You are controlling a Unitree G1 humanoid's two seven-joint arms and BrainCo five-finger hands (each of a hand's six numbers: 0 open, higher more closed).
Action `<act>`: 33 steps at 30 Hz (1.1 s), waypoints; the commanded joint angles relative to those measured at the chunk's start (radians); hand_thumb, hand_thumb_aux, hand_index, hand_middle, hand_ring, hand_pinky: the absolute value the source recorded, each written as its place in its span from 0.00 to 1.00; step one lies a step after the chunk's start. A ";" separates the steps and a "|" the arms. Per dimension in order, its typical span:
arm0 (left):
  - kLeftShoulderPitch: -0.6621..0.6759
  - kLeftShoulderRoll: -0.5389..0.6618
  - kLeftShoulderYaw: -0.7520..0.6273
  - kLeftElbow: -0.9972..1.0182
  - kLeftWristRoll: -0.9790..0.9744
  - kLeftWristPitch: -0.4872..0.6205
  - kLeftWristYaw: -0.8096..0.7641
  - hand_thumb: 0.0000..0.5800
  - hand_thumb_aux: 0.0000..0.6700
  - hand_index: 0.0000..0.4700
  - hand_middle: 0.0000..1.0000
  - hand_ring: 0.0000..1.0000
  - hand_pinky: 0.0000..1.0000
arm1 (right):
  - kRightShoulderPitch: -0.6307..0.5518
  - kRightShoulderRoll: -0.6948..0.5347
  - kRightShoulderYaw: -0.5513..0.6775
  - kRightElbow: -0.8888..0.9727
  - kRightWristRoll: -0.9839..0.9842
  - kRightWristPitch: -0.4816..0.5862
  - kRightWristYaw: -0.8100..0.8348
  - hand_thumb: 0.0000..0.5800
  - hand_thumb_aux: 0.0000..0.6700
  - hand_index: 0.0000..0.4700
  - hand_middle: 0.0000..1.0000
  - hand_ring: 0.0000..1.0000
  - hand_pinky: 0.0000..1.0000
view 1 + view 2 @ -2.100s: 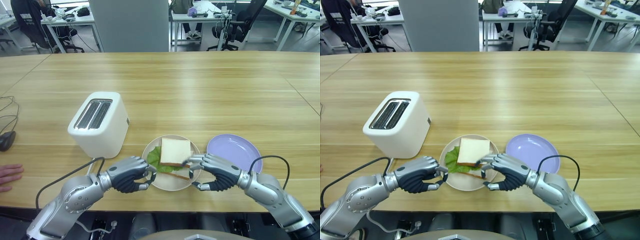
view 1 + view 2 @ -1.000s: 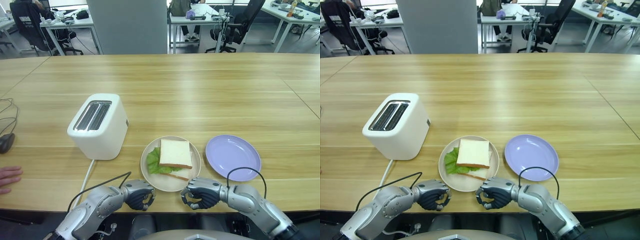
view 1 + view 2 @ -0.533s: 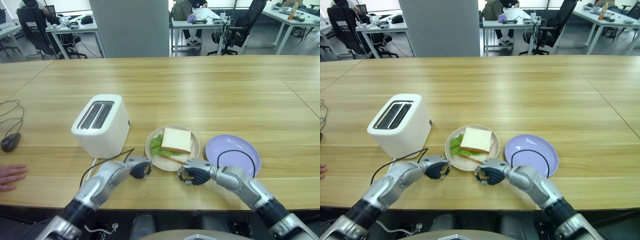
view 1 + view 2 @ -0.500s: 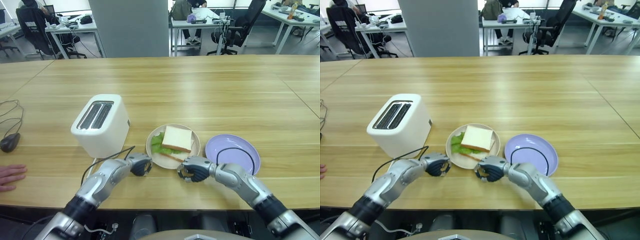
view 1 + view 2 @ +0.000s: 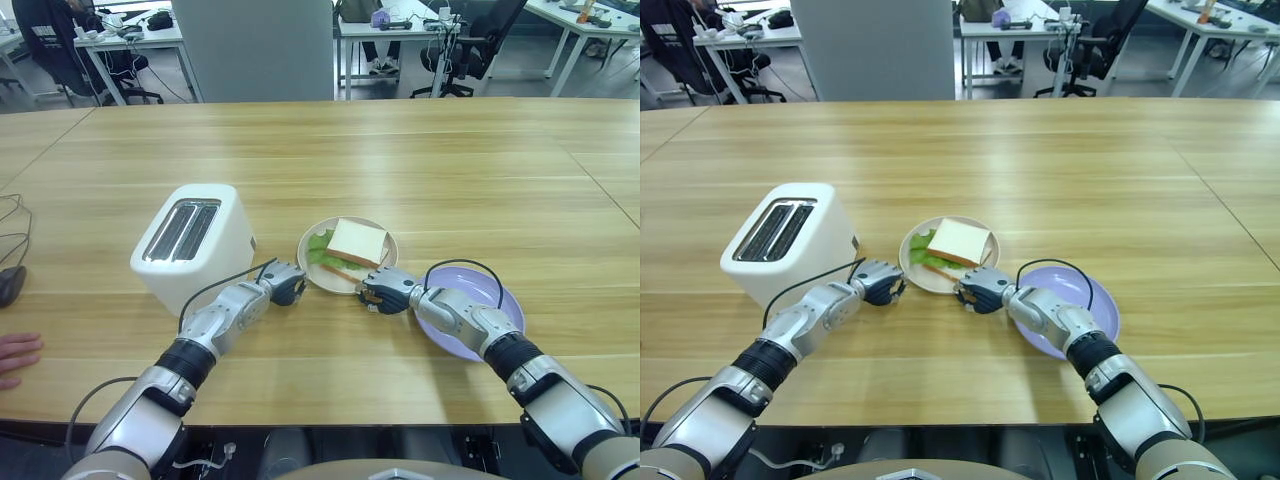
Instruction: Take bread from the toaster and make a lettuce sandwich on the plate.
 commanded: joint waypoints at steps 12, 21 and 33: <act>0.469 0.025 0.262 -0.758 -0.240 -0.054 0.056 0.00 0.00 0.00 0.00 0.00 0.00 | 0.357 -0.069 -0.343 -0.600 0.550 -0.081 0.057 0.00 0.00 0.00 0.00 0.00 0.00; 0.599 -0.231 0.284 -0.916 -0.530 -0.096 0.111 0.00 0.00 0.00 0.00 0.00 0.00 | 0.495 0.060 -0.513 -0.756 0.735 -0.082 0.010 0.00 0.00 0.00 0.00 0.00 0.00; 0.618 -0.279 0.323 -0.854 -0.784 -0.216 0.035 0.00 0.00 0.00 0.00 0.00 0.00 | 0.510 0.120 -0.514 -0.734 0.980 -0.045 0.196 0.00 0.00 0.00 0.00 0.00 0.00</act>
